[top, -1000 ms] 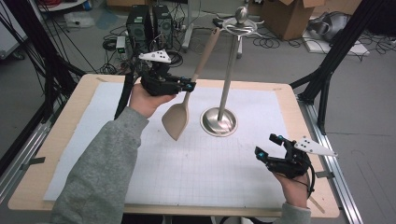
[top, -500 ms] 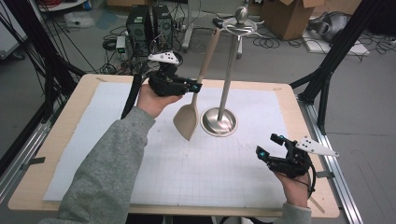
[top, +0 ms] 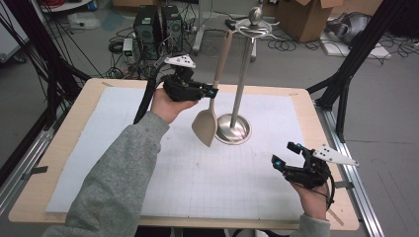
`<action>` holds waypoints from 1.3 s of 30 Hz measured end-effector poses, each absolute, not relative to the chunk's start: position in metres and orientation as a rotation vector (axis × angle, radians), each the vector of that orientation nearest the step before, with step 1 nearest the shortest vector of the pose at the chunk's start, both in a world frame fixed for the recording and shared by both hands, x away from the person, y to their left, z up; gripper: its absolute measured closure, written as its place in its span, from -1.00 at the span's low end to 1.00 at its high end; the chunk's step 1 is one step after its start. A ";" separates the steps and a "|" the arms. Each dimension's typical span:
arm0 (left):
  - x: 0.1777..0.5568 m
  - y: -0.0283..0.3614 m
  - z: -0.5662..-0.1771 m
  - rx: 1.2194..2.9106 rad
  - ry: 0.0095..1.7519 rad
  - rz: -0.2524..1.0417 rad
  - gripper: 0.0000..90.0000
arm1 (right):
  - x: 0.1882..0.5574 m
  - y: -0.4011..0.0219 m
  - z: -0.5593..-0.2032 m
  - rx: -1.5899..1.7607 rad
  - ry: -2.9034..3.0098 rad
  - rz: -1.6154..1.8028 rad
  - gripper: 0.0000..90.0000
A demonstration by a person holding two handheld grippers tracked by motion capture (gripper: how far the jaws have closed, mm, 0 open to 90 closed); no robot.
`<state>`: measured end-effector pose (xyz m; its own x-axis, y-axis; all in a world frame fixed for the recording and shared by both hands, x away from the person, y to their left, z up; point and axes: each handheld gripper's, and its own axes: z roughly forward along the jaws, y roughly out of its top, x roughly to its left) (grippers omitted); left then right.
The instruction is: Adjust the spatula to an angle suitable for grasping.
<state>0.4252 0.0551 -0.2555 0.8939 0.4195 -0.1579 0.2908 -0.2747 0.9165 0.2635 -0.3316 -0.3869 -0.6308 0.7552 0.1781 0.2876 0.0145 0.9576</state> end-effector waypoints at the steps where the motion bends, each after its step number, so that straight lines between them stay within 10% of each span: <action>1: 0.426 0.055 -0.256 1.874 0.528 0.135 0.73 | 0.263 -0.332 -0.387 1.067 1.913 1.650 -0.68; 25: 0.430 0.051 -0.261 1.853 0.526 0.133 0.68 | 0.262 -0.331 -0.387 1.076 1.918 1.665 -0.68; 39: 0.428 0.058 -0.257 1.860 0.547 0.139 0.14 | 0.261 -0.329 -0.384 1.062 1.915 1.675 -0.68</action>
<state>0.4278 0.0585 -0.2567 0.8848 0.4343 -0.1688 0.3009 -0.2560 0.9187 0.2606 -0.3293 -0.3839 -0.6409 0.7437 0.1901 0.2872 0.0026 0.9579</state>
